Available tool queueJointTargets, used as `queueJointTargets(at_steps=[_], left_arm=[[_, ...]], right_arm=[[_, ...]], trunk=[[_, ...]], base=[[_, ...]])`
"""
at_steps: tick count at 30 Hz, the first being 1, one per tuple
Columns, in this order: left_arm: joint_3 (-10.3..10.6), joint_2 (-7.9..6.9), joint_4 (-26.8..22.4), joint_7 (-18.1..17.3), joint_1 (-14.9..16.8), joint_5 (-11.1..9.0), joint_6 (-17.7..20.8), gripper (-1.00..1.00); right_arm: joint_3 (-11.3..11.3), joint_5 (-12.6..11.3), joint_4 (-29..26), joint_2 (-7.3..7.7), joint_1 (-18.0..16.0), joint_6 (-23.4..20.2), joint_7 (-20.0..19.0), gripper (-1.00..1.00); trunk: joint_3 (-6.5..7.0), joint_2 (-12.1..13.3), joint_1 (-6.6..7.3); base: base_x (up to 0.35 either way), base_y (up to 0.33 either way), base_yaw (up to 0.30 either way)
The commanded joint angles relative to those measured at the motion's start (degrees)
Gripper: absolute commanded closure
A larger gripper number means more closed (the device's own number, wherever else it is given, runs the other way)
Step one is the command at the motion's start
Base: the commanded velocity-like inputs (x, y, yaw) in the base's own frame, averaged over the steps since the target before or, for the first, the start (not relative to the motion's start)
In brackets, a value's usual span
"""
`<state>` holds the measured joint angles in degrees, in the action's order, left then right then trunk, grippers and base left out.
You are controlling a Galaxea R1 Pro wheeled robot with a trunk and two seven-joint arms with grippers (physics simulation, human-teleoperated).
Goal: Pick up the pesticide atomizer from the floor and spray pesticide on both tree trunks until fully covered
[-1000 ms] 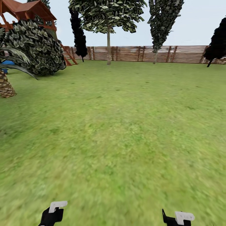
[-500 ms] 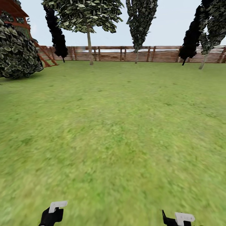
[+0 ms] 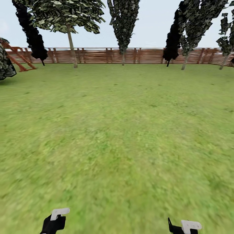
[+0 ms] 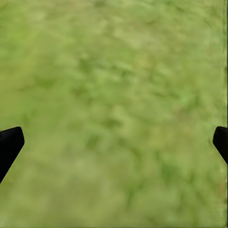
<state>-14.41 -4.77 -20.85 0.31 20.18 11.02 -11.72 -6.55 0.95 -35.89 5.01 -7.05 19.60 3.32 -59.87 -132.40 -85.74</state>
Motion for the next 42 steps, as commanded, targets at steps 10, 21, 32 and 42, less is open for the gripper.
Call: queueJointTargets(at_steps=[10, 21, 32, 42], left_arm=[[-0.36, 0.03, 0.02, 0.04, 0.03, 0.59, -0.17, 1.0], [-0.43, 0.03, 0.02, 0.04, 0.03, 0.67, -0.15, 1.0], [-0.45, 0.03, 0.02, 0.04, 0.03, 0.67, -0.15, 1.0], [-0.45, 0.03, 0.02, 0.05, 0.03, 0.66, -0.15, 1.0]], right_arm=[[0.05, 0.1, 0.11, 0.0, -0.03, 0.17, 0.19, -1.0], [0.05, 0.1, 0.12, 0.0, -0.02, 0.17, 0.19, -1.0], [0.05, 0.1, 0.05, 0.0, -0.06, 0.17, 0.19, -1.0], [0.05, 0.1, 0.07, 0.0, -0.03, 0.17, 0.19, -1.0]], trunk=[[-0.04, -0.01, 0.0], [-0.04, -0.01, 0.0], [-0.04, -0.01, 0.0], [-0.04, -0.01, 0.0]], base=[[0.162, -0.255, -0.297], [0.214, -0.217, -0.297], [0.234, -0.201, -0.297], [0.232, -0.201, -0.297]])
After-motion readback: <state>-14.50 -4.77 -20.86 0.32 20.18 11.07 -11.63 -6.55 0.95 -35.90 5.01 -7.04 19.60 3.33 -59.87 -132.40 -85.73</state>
